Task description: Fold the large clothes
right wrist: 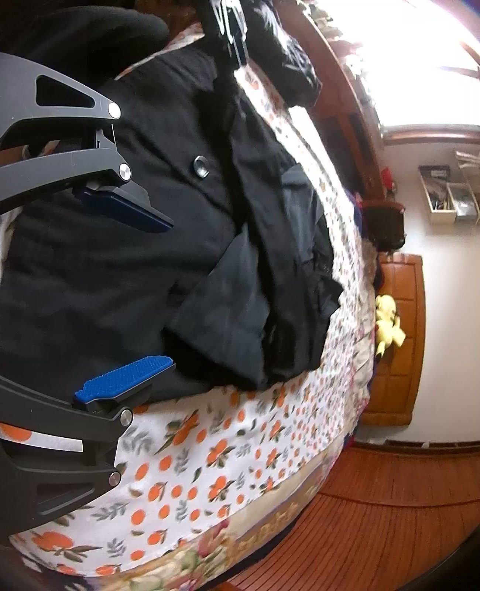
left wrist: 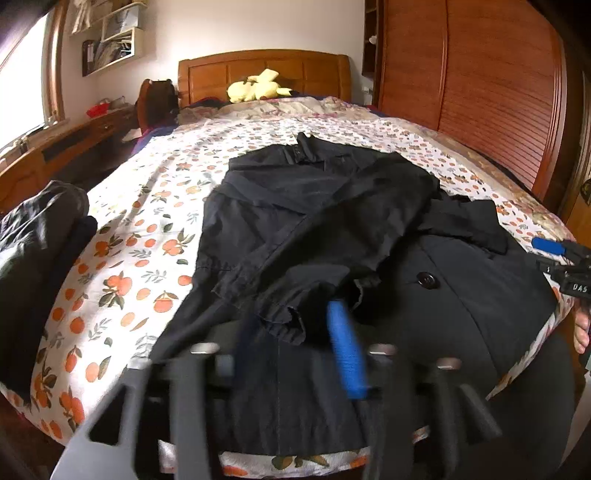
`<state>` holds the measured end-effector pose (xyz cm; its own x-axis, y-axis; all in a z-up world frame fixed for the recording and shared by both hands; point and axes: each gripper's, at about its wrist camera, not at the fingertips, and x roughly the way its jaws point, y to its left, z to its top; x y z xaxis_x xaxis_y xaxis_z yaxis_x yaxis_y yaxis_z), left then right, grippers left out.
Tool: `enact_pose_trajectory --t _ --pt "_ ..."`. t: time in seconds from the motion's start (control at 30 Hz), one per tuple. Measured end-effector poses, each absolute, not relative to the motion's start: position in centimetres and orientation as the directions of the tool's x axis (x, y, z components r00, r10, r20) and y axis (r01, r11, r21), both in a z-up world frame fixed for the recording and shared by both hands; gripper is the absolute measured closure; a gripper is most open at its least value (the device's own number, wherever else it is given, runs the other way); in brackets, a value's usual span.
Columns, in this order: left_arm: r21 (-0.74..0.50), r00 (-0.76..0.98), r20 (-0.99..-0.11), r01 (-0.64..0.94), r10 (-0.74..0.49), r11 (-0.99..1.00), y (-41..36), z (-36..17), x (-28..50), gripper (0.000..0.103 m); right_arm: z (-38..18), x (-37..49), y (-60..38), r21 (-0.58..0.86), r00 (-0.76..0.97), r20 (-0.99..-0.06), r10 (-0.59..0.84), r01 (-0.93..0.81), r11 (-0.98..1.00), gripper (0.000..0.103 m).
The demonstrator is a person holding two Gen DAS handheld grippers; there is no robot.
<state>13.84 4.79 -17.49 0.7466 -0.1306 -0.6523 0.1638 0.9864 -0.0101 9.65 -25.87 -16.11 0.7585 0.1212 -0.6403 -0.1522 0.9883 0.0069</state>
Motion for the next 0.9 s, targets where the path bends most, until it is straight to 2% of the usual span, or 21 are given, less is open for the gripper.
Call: enact_pose_trajectory --t 0.03,0.1,0.17,0.37,0.53,0.57,0.63,0.73,0.9 --pt "-0.008 0.756 -0.643 0.156 -0.125 0.988 5.1 -17.4 13.5 0.031 -16.3 9.6 -26.1 0.002 0.756 -0.645 0.112 -0.145 0.989 0.037" --pt "0.0 0.769 -0.63 0.135 -0.105 0.991 5.8 -17.2 13.0 0.01 -16.7 9.6 -26.9 -0.01 0.75 -0.656 0.087 -0.124 0.992 0.037" --pt "-0.001 0.78 -0.619 0.113 -0.089 0.994 6.9 -17.3 12.4 0.007 -17.0 9.5 -27.8 -0.014 0.745 -0.664 0.068 -0.104 0.995 0.037" --pt "-0.006 0.763 -0.646 0.044 -0.037 0.999 10.2 -18.5 12.4 0.007 -17.9 9.8 -29.9 -0.02 0.723 -0.691 0.03 -0.06 0.998 0.037" --pt "0.0 0.75 -0.661 -0.001 0.001 1.0 12.5 -19.3 12.7 0.007 -18.7 10.8 -30.1 0.001 0.678 -0.732 0.069 -0.1 0.995 0.037" --pt "-0.001 0.749 -0.662 -0.008 0.005 1.0 12.9 -19.5 12.7 0.007 -18.9 11.0 -29.9 0.003 0.668 -0.74 0.074 -0.107 0.994 0.039" --pt "-0.006 0.745 -0.667 -0.022 0.013 1.0 13.5 -19.7 12.9 0.007 -19.2 11.3 -29.4 0.002 0.654 -0.752 0.086 -0.129 0.992 0.055" --pt "-0.01 0.739 -0.674 -0.033 0.018 0.999 14.2 -20.1 13.0 0.007 -18.8 11.1 -28.9 0.027 0.657 -0.743 0.125 -0.157 0.987 0.069" --pt "-0.018 0.723 -0.69 -0.04 0.016 0.999 14.7 -21.0 12.9 0.007 -18.3 10.6 -28.1 0.011 0.664 -0.736 0.13 -0.181 0.983 0.069"
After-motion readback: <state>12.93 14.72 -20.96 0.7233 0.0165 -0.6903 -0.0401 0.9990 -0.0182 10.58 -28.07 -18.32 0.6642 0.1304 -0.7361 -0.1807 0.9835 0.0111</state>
